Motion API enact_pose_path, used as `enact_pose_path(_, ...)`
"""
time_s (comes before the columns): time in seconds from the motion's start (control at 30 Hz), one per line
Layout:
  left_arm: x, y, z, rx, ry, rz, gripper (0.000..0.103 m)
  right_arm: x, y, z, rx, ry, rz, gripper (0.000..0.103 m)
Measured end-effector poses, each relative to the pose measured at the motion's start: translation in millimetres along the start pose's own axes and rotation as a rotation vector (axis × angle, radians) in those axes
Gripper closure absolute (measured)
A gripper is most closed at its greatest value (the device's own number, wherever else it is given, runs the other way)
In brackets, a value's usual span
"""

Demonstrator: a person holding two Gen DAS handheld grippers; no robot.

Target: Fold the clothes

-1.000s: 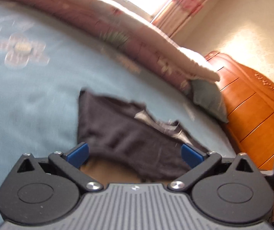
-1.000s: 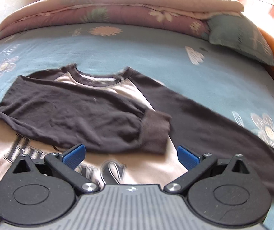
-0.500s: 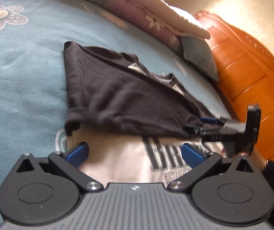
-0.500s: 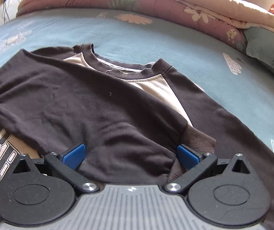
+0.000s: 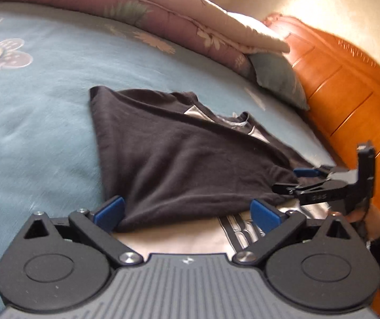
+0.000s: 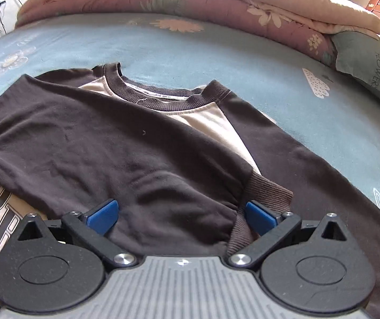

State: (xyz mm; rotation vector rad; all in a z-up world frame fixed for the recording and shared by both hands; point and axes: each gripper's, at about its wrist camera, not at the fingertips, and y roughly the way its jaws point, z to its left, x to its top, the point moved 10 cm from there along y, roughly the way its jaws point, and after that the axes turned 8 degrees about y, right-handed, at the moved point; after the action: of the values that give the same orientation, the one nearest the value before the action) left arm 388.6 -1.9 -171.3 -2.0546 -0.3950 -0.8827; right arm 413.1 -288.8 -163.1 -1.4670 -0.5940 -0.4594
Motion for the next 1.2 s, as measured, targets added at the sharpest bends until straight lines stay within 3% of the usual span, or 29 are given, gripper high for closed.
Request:
enact_pose_path(0.13,21,-6,-4,0.013,0.032,0.008,0.002,4,-2,5,-0.014,-0.009,0.015,0.000)
enact_pose_path(0.3,63,32,-3,-0.021,0.082,-0.003,0.001,17,-8,27,0.032,-0.039,-0.027,0.000)
enact_pose_path(0.43,58,59,35,0.084,0.033,0.049,0.003,10,6,29,0.016,-0.041,0.029,0.000)
enact_pose_path(0.57,61,40,48,0.064,-0.034,-0.003,0.003,3,3,20,0.054,-0.020,0.025,0.000)
enact_pose_path(0.73,93,49,39,0.029,0.001,-0.017,0.001,5,7,23,0.051,-0.028,0.036,0.000)
enact_pose_path(0.9,100,86,74,0.104,-0.037,0.039,0.002,5,9,23,0.059,-0.016,0.037,0.000)
enact_pose_path(0.97,106,84,80,0.094,-0.068,0.015,0.002,6,9,22,0.064,-0.015,0.041,0.000)
enact_pose_path(1.07,114,70,73,0.142,-0.046,0.013,0.002,8,10,23,0.058,-0.018,0.050,0.000)
enact_pose_path(1.2,104,49,43,0.040,-0.027,0.015,0.002,7,8,23,0.059,-0.009,0.044,0.000)
